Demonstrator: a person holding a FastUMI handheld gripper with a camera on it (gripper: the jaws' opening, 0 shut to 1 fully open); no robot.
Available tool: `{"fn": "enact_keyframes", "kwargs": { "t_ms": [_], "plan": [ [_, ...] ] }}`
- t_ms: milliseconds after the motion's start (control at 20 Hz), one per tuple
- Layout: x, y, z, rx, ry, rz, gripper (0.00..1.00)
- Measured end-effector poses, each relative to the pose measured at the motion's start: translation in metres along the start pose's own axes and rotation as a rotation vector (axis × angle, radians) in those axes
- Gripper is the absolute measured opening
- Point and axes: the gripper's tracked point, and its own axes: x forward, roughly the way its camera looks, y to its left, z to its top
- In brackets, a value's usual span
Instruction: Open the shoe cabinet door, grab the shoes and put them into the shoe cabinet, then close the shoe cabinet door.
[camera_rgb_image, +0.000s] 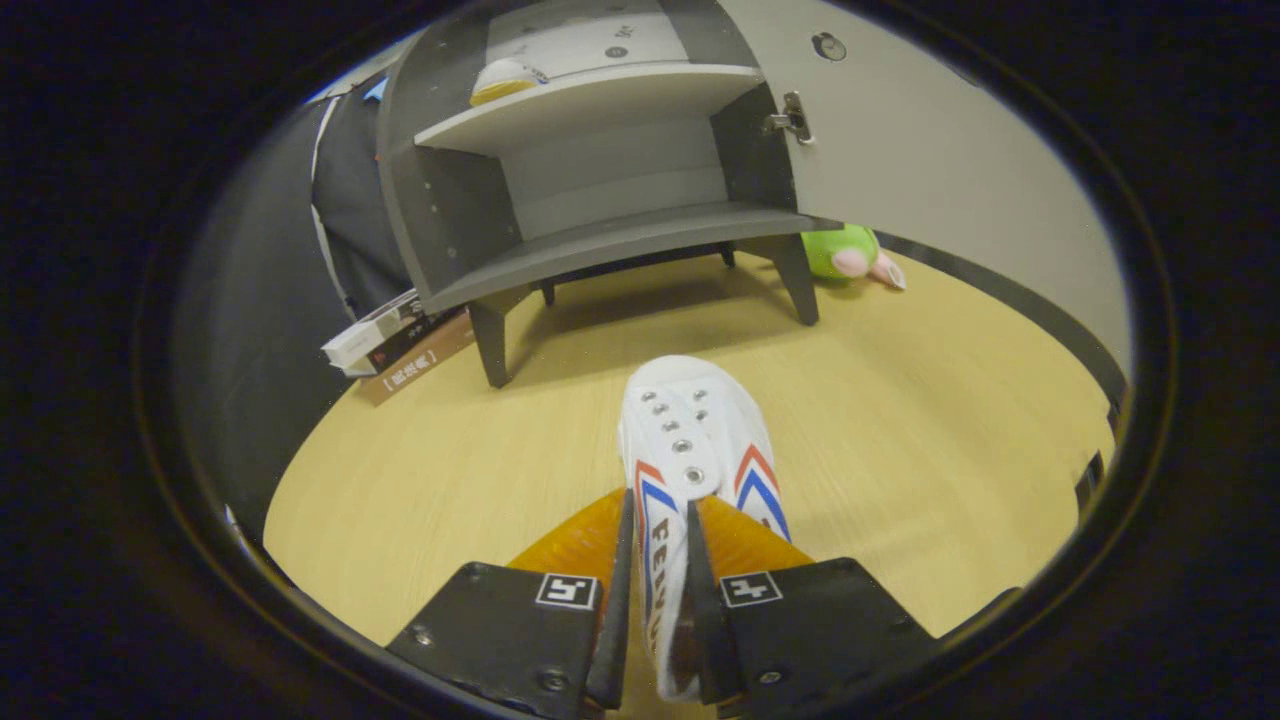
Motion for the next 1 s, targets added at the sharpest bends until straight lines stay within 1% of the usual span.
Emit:
{"fn": "enact_keyframes", "kwargs": {
  "t_ms": [50,100,150,200,250,400,550,800,1000],
  "plan": [
    [-0.001,0.0,0.0,-0.011,-0.02,0.022,0.27],
    [-0.004,0.003,0.007,-0.012,-0.041,0.064,0.23],
    [-0.001,0.004,0.008,-0.018,-0.057,0.084,0.14],
    [-0.005,0.005,0.013,-0.03,-0.074,0.093,0.09],
    [-0.006,0.007,0.015,-0.04,-0.096,0.096,0.07],
    [-0.027,0.005,0.023,-0.076,-0.155,0.093,0.06],
    [-0.057,0.013,0.033,-0.098,-0.191,0.139,0.06],
    [-0.118,0.024,0.081,-0.148,-0.326,0.164,0.06],
    [-0.171,0.047,0.129,-0.194,-0.397,0.238,0.06]
  ]
}}
